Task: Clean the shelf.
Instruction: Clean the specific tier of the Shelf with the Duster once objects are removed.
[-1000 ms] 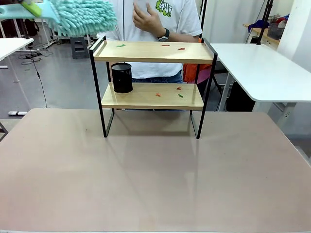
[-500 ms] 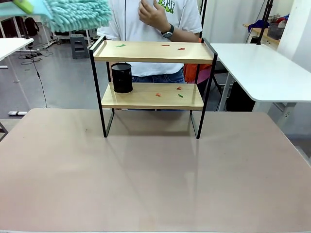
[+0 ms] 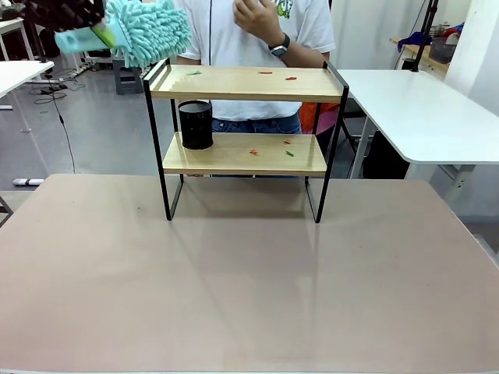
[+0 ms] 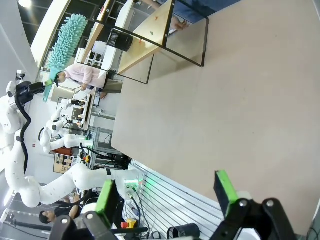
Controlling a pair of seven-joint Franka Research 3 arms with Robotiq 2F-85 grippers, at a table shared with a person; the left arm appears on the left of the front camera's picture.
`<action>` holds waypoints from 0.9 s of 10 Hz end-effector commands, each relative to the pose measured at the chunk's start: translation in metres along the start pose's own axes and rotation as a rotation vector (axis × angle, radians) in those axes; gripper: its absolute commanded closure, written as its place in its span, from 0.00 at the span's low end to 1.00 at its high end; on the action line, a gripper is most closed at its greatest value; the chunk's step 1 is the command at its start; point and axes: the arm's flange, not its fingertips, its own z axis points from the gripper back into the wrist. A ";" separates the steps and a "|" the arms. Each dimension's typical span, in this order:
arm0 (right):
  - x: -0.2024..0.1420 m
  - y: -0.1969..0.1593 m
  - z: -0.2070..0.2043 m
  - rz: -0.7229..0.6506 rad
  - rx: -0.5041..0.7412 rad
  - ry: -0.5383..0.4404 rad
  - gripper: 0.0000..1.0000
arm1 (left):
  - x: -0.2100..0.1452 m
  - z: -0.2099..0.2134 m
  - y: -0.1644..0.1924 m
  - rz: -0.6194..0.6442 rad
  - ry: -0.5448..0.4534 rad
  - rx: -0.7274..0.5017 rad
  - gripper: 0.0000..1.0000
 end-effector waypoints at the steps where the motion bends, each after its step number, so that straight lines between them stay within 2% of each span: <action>1: 0.003 0.001 0.000 0.026 0.014 -0.017 0.00 | -0.005 -0.013 -0.014 0.011 -0.030 0.077 0.88; 5: 0.003 0.001 0.000 0.026 0.014 -0.017 0.00 | -0.004 -0.049 -0.037 -0.018 0.035 0.127 0.88; 6: 0.003 0.001 0.000 0.026 0.014 -0.017 0.00 | -0.003 -0.056 -0.046 -0.040 0.068 0.114 0.88; 9: 0.003 0.001 0.000 0.026 0.014 -0.017 0.00 | 0.002 -0.076 -0.089 -0.050 0.079 0.011 0.88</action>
